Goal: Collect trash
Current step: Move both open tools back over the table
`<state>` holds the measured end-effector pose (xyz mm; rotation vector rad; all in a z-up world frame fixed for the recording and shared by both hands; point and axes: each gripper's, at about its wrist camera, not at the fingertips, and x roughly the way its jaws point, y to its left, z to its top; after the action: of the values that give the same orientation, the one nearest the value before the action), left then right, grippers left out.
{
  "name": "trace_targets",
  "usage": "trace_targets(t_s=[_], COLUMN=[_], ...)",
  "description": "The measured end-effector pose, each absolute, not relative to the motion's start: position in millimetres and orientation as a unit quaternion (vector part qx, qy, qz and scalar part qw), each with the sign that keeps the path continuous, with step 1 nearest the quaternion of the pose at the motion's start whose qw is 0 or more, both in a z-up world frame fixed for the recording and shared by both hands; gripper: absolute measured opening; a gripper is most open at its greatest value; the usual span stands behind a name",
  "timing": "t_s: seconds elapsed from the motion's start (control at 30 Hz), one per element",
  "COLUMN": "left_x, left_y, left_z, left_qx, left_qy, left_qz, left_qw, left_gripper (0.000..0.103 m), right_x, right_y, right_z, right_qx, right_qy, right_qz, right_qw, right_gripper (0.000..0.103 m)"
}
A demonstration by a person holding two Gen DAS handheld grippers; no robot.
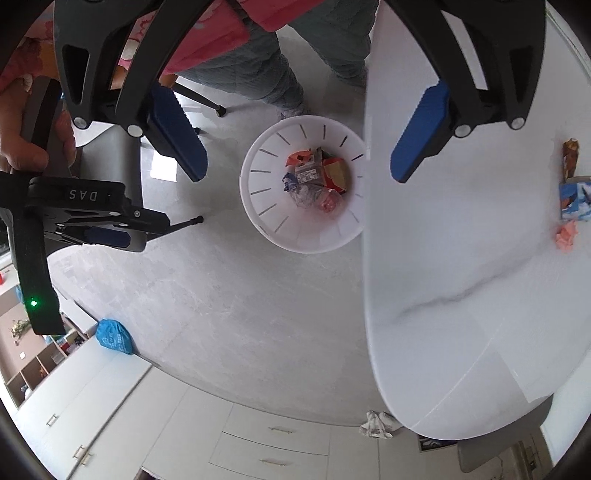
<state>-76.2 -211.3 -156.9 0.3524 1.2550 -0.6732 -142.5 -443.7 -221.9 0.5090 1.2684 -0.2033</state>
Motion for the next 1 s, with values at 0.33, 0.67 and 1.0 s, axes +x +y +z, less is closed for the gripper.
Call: trace_targets(t_s=[0.33,0.67,1.0], left_x=[-45,-31,-3], left_y=[-88,9,52], left_z=[-112,-113,-137], left_qx=[0.089,0.045,0.044], left_qy=[0.546,0.542,0.539], left_qz=[-0.179,-0.087,-0.067], left_qw=[0.814,0.835,0.838], left_gripper=[0.095,0.095,0.095], right_x=[-76,-34,-10], right_y=[-359,-275,-235], right_z=[-159,-154,-161], right_qx=[0.18,0.141,0.125], right_qy=[0.534,0.543,0.558], right_qz=[0.007,0.086,0.114], right_qw=[0.826,0.824,0.813], right_gripper=[0.1,0.1,0.1])
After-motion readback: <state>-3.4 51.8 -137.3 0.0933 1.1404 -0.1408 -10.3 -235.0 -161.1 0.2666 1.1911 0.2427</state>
